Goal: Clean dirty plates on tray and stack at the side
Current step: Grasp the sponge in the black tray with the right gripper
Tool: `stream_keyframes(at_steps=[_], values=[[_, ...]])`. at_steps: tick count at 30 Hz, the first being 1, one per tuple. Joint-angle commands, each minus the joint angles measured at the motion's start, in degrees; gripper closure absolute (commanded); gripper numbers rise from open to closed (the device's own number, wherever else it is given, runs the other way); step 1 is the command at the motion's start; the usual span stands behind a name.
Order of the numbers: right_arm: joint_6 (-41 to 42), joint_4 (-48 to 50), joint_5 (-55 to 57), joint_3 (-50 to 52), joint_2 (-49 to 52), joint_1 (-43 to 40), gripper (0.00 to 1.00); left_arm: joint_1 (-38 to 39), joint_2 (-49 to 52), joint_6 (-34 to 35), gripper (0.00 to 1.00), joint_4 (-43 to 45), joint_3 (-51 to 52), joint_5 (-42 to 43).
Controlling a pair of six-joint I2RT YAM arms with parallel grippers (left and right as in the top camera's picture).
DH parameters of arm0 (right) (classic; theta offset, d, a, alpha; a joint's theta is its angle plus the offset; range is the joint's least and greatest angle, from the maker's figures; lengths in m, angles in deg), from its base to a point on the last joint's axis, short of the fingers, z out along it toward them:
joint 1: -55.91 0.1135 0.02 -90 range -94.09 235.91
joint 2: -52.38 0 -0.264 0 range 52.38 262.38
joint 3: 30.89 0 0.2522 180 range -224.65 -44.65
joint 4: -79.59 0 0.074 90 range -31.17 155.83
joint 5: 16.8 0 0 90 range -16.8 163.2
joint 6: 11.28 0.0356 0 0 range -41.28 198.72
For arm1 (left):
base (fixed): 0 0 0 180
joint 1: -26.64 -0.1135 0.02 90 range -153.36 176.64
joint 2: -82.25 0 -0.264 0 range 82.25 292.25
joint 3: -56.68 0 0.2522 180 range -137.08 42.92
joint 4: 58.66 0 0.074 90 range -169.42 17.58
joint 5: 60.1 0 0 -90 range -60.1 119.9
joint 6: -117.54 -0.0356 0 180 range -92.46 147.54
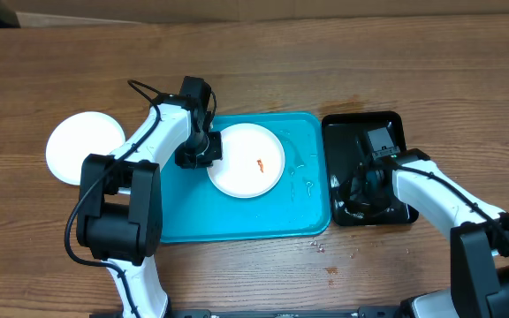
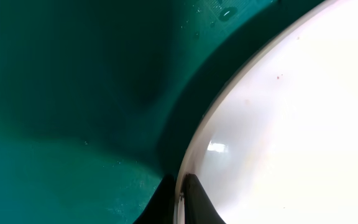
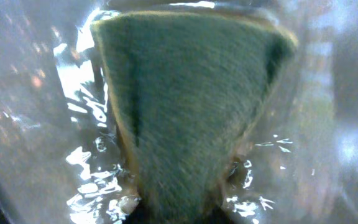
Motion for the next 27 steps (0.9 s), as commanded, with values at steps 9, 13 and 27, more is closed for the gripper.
stream_keyframes(at_steps=[9, 13, 27], values=[[-2.05, -6.25, 4.04, -5.51, -0.09, -0.15, 0.10, 0.48, 1.18, -0.02, 0.96, 0.79, 1.33, -1.62], [-2.05, -1.29, 6.38, -4.07, -0.02, -0.15, 0.07, 0.48, 1.18, -0.02, 0.96, 1.31, 1.70, -1.62], [-1.84, 6.23, 6.34, -3.06, -0.04, -0.22, 0.00, 0.48, 1.18, -0.02, 0.95, 1.68, 1.81, -1.62]])
